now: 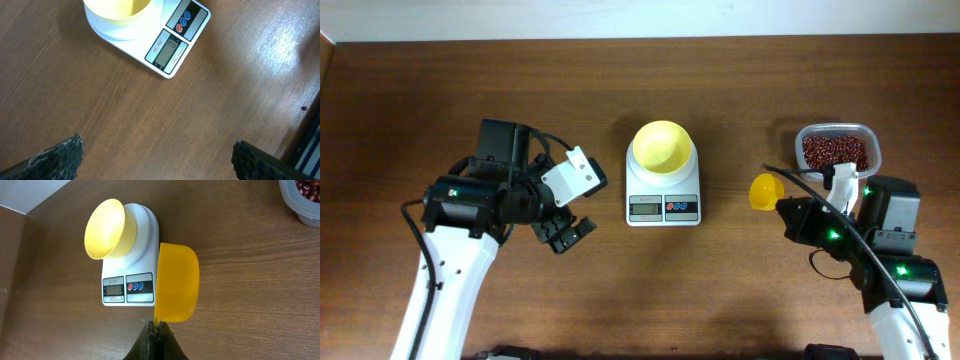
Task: Scoop item into bowl and weigh 50g on scale
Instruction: 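Retract left gripper away from the scale, then dip the scoop into the red beans tub with right gripper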
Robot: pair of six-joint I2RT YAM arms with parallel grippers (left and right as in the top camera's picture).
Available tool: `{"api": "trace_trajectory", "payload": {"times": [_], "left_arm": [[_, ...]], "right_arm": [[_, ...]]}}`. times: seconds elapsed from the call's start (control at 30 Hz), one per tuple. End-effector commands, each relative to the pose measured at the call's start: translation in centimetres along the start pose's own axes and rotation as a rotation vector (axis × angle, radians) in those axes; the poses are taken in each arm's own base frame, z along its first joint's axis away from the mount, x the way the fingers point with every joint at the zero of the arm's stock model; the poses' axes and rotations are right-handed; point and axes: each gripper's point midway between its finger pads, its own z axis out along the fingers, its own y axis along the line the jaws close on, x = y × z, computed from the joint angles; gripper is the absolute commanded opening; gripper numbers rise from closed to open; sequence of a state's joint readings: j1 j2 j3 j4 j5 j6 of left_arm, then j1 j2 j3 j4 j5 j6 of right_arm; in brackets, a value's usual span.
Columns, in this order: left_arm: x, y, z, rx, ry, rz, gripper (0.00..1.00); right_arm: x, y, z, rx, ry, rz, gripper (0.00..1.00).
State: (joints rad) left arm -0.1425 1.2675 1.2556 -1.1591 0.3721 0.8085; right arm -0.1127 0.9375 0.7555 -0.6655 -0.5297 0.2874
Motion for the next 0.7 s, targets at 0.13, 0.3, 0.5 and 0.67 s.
{"api": "trace_trajectory", "payload": {"times": [0.13, 0.3, 0.5, 0.67], "left_arm": [[-0.5, 0.3, -0.8, -0.025, -0.019, 0.025, 0.99], [-0.5, 0.3, -0.8, -0.025, -0.019, 0.025, 0.99], [-0.5, 0.3, -0.8, -0.025, -0.019, 0.025, 0.99], [-0.5, 0.3, -0.8, -0.025, -0.019, 0.025, 0.99]], "right_arm": [[-1.8, -0.9, -0.9, 0.088, -0.062, -0.143, 0.04], [-6.4, -1.9, -4.5, 0.297, -0.194, -0.207, 0.04], [-9.7, -5.2, -6.9, 0.562, -0.314, -0.241, 0.04], [-11.8, -7.2, -3.0, 0.576, -0.288, -0.234, 0.04]]}}
